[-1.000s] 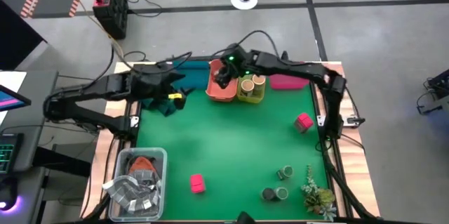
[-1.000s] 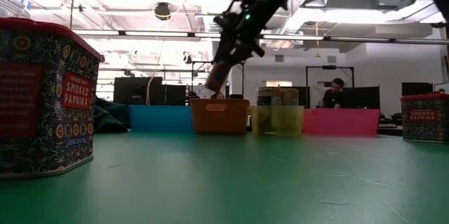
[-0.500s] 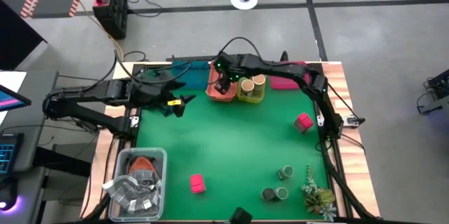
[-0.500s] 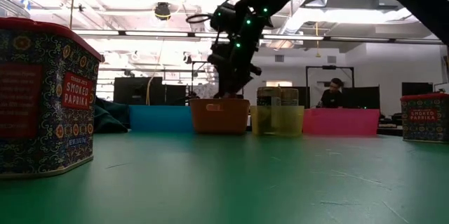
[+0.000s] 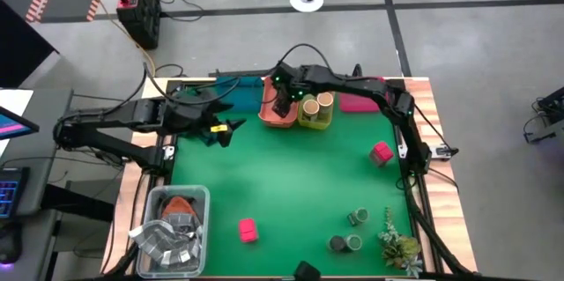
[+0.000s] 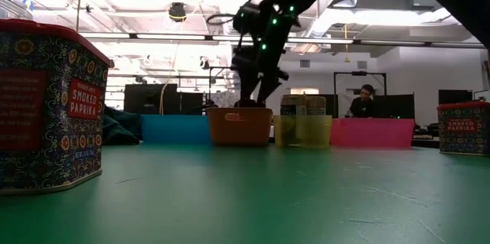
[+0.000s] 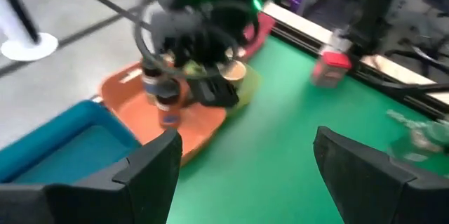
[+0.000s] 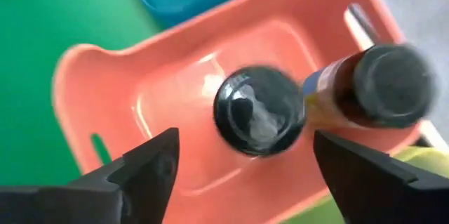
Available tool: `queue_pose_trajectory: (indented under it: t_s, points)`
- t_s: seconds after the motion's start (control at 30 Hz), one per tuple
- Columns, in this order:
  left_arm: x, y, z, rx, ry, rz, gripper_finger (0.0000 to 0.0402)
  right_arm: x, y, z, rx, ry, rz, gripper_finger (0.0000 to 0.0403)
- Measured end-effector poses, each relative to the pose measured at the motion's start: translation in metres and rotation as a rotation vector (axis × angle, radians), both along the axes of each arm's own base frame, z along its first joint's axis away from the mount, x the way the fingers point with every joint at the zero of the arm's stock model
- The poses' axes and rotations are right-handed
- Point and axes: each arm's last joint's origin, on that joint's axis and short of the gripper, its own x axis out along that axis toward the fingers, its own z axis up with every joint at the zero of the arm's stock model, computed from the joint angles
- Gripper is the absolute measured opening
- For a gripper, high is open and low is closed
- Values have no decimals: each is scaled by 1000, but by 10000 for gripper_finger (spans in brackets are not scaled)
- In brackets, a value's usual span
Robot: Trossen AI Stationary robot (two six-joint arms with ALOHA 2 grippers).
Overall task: Sort spices by type
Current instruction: Put the bottom red seasoning bottle into the blue bin
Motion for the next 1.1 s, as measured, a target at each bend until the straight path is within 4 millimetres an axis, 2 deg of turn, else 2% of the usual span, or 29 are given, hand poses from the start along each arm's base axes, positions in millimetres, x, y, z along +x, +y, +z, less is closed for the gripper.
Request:
queue_pose_trajectory:
  t_s: [0.2,0.33,0.53,0.67,0.83,1.1]
  points:
    - [-1,-9,-7,-145,47,-192,308,-20,13,53,-47,-90,17,370]
    - [4,-27,-27,-223,173,-294,308,-44,30,91,-75,-118,-10,368]
    - [34,-65,-64,-305,366,-504,308,-80,60,128,-108,-89,-83,368]
    - [52,-89,-90,-337,507,-672,308,-96,82,144,-118,-103,-149,368]
    - [62,-110,-113,-224,621,-931,308,-103,109,154,-118,-140,-205,367]
    - [74,-135,-113,-57,621,-1222,308,-100,148,149,-111,-133,-246,367]
